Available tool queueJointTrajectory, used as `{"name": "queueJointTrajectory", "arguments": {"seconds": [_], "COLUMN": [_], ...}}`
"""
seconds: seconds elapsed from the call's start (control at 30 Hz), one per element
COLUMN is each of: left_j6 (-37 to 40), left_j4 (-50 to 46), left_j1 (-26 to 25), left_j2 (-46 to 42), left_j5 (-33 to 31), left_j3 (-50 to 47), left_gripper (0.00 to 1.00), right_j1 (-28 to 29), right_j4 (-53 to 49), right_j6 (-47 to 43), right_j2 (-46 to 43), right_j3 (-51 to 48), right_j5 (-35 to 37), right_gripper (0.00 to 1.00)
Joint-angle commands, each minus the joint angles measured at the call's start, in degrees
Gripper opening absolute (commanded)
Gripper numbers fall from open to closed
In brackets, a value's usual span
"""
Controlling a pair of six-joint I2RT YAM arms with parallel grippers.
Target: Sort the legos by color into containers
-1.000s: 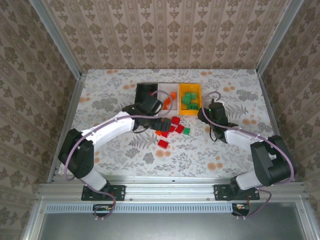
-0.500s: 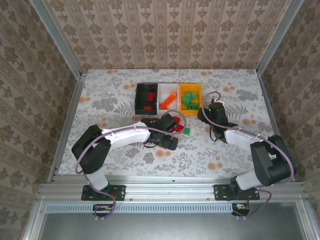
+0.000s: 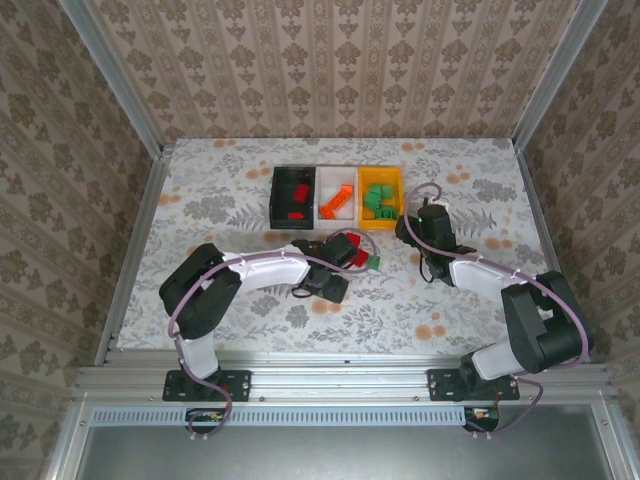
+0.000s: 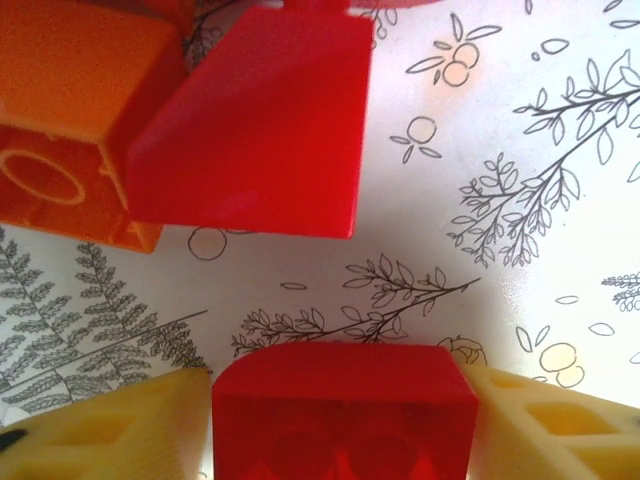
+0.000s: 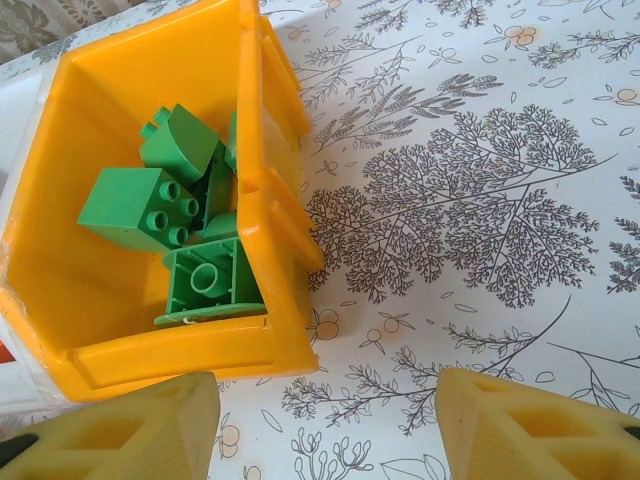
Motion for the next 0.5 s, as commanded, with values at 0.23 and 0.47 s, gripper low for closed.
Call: {"name": "queueJointTrajectory", "arguments": {"seconds": [0.23,0.47], "left_j6": [3.0,5.8], "left_j4": [0.5,-7.6], "left_j1": [-0.2,2.8], "left_j2": [-2.2,-10.3], "left_j5": [-1.0,-2.8], "left_j3": [-0.7,5.9], "left_gripper": [0.44,0.44], "right_j1": [0.2,0.6], "right_j4": [0.5,0.3], "right_j6": [0.4,0.2], "right_j2": [0.2,0.9], "right_j3": [0.1,0.5], "right_j5": [-2.0,-1.9], "right_gripper": [0.59,0.59]}}
